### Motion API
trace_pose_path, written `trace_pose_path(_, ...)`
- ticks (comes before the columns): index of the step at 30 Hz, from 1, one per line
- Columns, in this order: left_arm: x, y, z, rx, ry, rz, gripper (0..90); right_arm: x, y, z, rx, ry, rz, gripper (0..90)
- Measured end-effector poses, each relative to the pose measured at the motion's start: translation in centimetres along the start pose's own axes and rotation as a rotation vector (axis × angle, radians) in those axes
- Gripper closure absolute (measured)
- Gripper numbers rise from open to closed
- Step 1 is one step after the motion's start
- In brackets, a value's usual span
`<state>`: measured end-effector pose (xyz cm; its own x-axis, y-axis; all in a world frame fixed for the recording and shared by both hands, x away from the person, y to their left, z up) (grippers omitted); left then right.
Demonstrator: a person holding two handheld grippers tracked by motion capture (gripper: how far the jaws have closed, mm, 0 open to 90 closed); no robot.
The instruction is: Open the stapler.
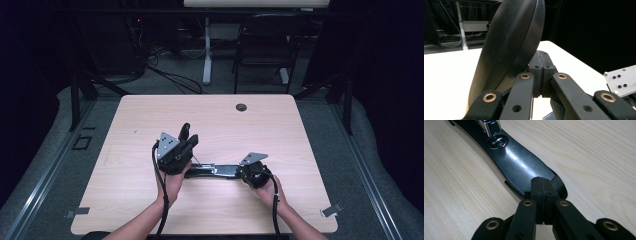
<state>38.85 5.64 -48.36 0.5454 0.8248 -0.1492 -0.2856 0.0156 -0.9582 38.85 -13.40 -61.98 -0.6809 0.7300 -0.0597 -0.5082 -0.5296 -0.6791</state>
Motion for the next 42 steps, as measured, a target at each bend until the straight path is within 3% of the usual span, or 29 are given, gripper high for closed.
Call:
trace_pose_path(32, 1.5, -0.2, 1.4, -0.004, -0.038, -0.047, 90.0, 0.0, 0.0, 0.0, 0.001, 0.003, 0.004, 90.0)
trace_pose_path(35, 2.3, -0.4, 1.6, -0.017, -0.072, -0.037, 90.0, 0.1, 0.0, 0.0, 0.003, 0.005, 0.003, 90.0)
trace_pose_path(36, 3.4, -0.6, 1.9, -0.029, -0.09, -0.003, 90.0, 0.1, 0.0, 0.0, 0.003, 0.006, 0.002, 90.0)
trace_pose_path(37, 3.4, -0.6, 1.9, -0.029, -0.09, -0.003, 90.0, 0.1, 0.0, 0.0, 0.002, 0.004, 0.002, 90.0)
trace_pose_path(38, 4.5, -0.7, 2.3, -0.034, -0.11, 0.027, 90.0, 0.1, 0.0, 0.0, 0.003, 0.006, 0.002, 90.0)
trace_pose_path(42, 5.7, -0.4, 2.9, -0.024, -0.136, 0.032, 90.0, 0.1, 0.0, 0.0, 0.004, 0.001, 0.001, 90.0)
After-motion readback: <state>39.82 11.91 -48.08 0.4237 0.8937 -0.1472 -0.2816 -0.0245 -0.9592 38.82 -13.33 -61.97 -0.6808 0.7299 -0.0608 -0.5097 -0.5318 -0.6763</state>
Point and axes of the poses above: each handheld gripper's, and its own axes: z roughly backward along the jaws, y roughly out of its underside, x roughly to its left, the point moved 8 cm from there along -z, roughly forward along the jaws
